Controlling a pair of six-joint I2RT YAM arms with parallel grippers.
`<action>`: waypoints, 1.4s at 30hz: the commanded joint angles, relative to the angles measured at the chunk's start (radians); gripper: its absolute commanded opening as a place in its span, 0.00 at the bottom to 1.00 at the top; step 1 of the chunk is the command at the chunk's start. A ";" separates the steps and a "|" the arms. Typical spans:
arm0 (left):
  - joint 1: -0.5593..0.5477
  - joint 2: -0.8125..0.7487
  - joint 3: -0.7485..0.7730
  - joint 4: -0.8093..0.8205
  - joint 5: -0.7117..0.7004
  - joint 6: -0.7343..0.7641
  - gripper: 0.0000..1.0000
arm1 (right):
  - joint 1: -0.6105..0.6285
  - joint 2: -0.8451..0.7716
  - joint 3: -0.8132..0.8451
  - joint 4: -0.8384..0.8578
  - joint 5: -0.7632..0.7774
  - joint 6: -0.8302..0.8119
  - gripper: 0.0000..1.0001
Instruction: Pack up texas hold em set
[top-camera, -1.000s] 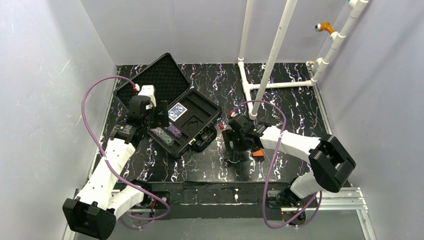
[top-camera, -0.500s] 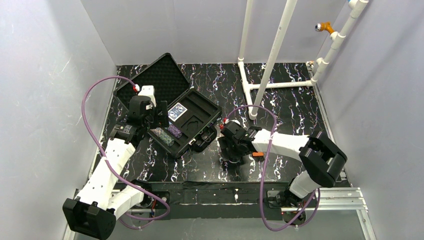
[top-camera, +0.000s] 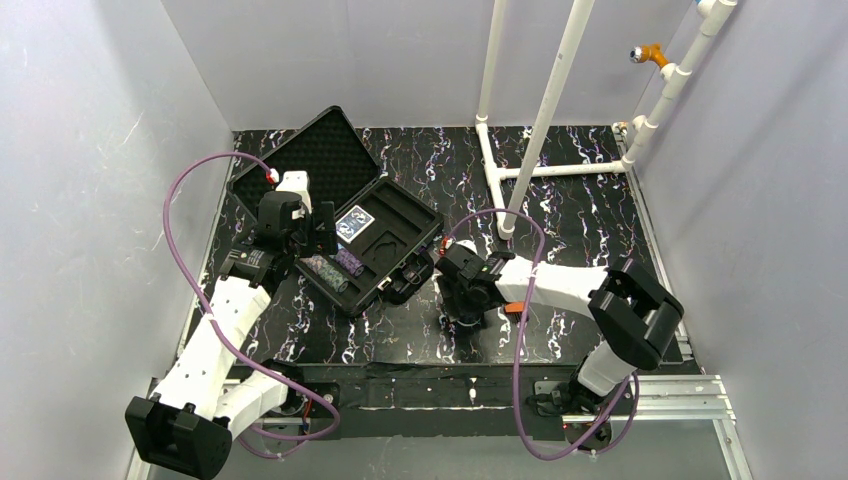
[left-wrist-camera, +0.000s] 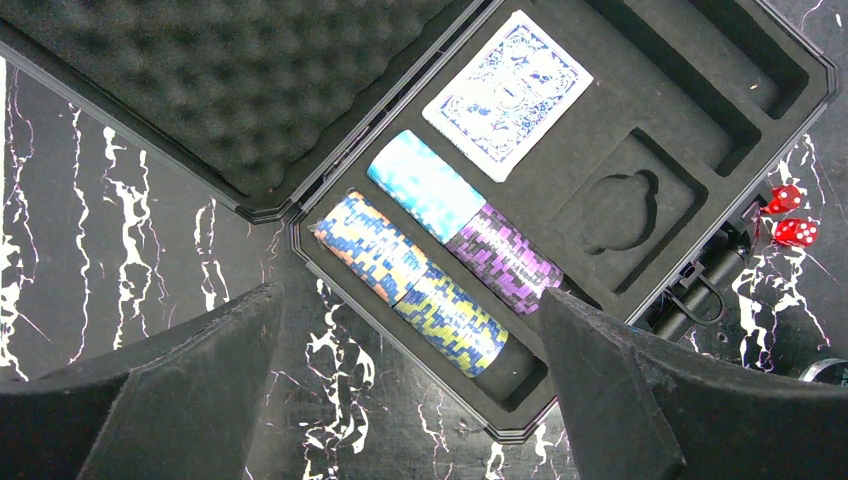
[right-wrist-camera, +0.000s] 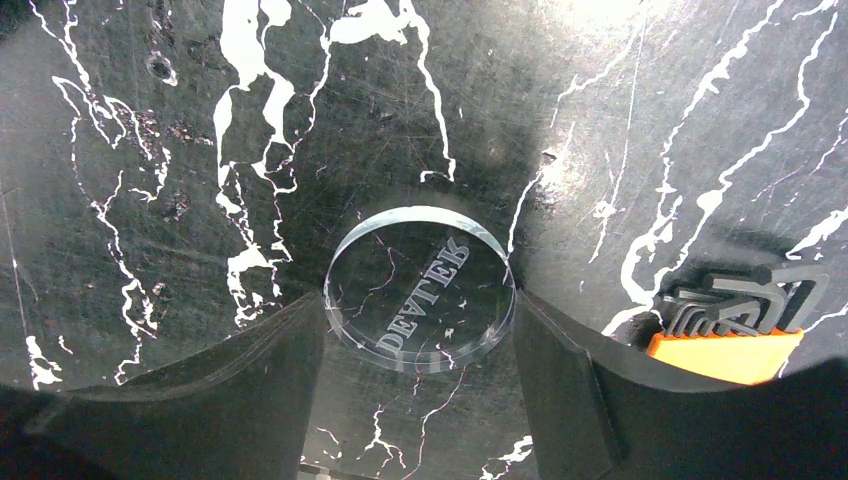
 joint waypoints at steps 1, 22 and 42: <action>0.001 -0.023 0.000 -0.018 -0.017 0.005 0.98 | 0.013 0.044 0.023 -0.006 0.031 0.002 0.74; 0.002 -0.049 -0.005 -0.016 -0.037 0.010 0.98 | 0.057 0.106 0.106 -0.061 0.077 -0.015 0.45; 0.001 -0.054 -0.007 -0.015 -0.032 0.010 0.98 | 0.057 -0.047 0.147 -0.021 0.028 -0.113 0.36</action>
